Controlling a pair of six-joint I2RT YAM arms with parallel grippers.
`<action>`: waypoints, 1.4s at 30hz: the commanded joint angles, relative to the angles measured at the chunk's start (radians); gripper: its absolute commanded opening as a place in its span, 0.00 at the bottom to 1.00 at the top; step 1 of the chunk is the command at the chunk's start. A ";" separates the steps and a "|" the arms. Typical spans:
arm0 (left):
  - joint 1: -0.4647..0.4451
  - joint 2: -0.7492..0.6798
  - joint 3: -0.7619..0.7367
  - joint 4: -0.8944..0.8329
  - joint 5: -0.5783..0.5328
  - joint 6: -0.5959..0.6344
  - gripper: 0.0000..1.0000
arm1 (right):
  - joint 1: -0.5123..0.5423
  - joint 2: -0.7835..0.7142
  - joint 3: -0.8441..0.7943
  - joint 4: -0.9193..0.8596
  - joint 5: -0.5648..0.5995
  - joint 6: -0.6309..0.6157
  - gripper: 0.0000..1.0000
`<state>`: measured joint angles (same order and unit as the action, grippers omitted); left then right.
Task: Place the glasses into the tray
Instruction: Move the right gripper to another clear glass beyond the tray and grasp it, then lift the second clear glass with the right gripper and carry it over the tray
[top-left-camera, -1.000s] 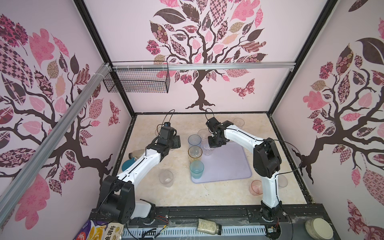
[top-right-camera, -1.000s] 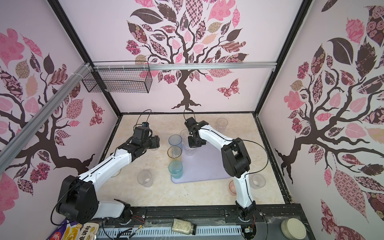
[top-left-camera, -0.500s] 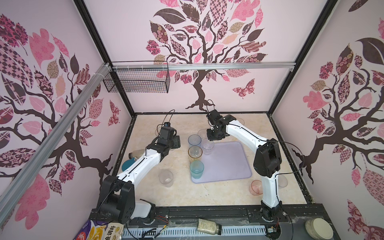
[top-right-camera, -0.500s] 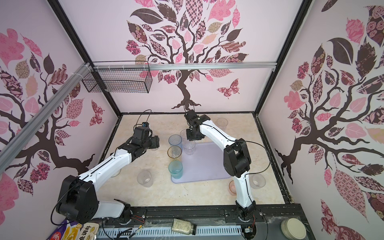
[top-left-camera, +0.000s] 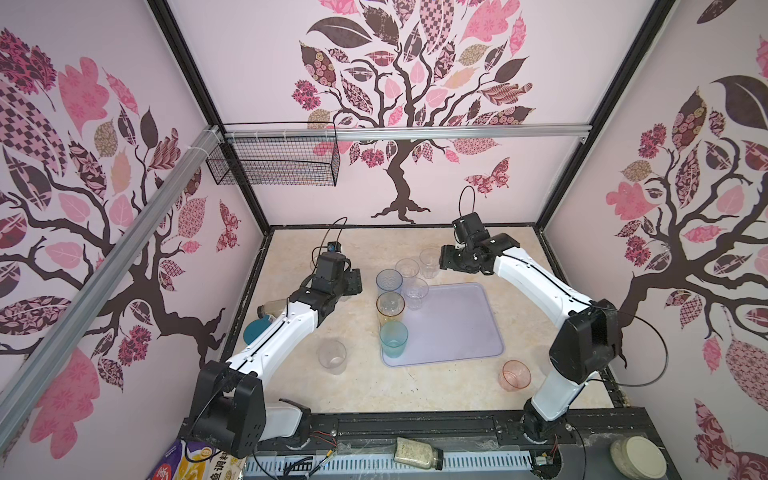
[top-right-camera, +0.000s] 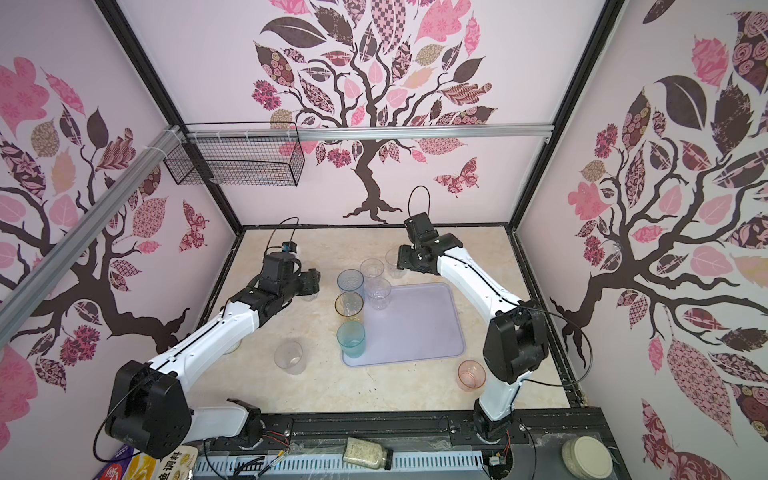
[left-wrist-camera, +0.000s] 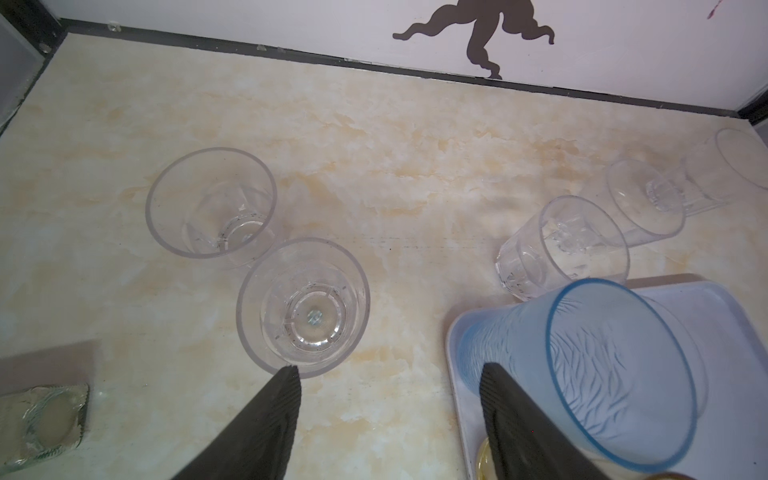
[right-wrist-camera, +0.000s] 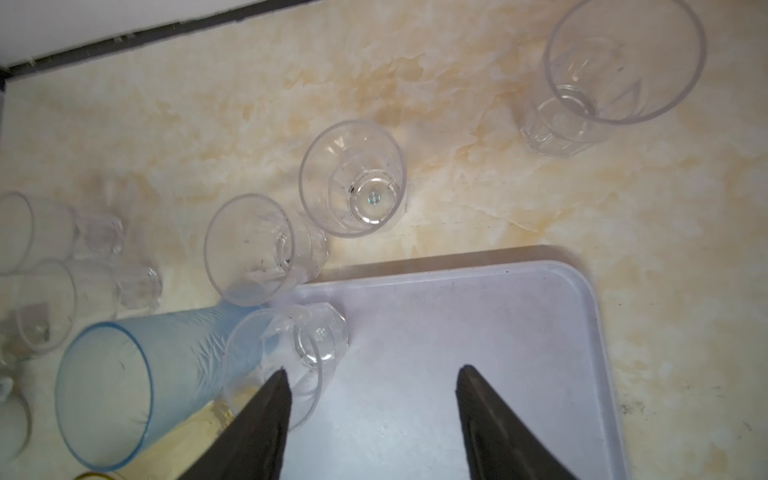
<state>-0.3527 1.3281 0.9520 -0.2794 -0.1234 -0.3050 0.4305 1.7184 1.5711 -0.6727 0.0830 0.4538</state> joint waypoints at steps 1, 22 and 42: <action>-0.005 -0.021 0.049 -0.019 0.050 0.025 0.72 | -0.021 -0.020 0.000 0.063 0.088 0.048 0.73; -0.021 -0.029 -0.079 0.058 -0.015 0.112 0.72 | -0.167 0.335 0.155 0.106 -0.248 0.140 0.63; -0.022 -0.014 -0.079 0.059 -0.027 0.124 0.71 | -0.133 0.510 0.296 0.056 -0.240 0.103 0.24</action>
<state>-0.3733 1.3079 0.8989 -0.2367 -0.1493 -0.1890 0.2935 2.2185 1.8595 -0.6022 -0.1703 0.5701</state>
